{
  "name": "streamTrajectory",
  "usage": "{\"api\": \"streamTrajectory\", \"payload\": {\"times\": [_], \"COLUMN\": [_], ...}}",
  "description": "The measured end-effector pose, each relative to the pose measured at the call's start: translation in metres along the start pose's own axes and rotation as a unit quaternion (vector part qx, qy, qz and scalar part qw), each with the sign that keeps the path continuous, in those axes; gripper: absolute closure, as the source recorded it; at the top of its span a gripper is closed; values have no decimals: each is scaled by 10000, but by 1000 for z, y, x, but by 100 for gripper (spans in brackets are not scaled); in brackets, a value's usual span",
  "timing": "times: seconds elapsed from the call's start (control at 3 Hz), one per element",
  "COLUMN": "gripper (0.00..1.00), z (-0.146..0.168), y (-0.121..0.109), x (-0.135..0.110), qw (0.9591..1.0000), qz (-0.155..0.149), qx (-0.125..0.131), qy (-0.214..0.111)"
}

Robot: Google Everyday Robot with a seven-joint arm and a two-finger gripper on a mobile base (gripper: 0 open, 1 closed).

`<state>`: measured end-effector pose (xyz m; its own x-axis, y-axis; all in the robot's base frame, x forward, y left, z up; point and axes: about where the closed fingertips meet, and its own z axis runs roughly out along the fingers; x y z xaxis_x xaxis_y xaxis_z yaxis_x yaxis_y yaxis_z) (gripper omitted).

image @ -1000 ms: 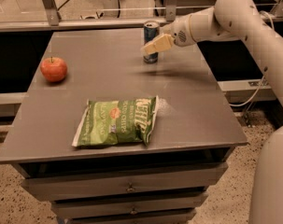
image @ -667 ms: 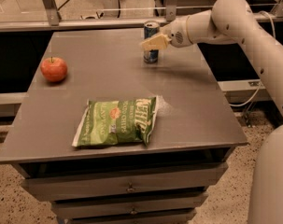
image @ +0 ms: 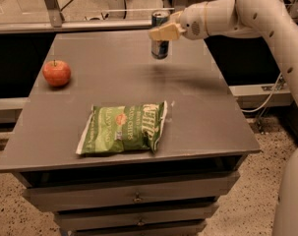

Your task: Move redbull can near apple

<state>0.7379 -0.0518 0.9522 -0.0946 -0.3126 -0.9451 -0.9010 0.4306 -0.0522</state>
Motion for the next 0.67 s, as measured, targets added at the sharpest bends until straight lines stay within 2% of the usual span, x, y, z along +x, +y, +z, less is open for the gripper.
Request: {"api": "streamTrajectory", "payload": {"times": [0.33,0.67], "gripper": [100,100], "z": [3,47], "y": [-1,31], "x": [2,-7], "qw": [10000,9989], "qz": [16,-62], "qx": [10,-446], "qy": [6,-140]}}
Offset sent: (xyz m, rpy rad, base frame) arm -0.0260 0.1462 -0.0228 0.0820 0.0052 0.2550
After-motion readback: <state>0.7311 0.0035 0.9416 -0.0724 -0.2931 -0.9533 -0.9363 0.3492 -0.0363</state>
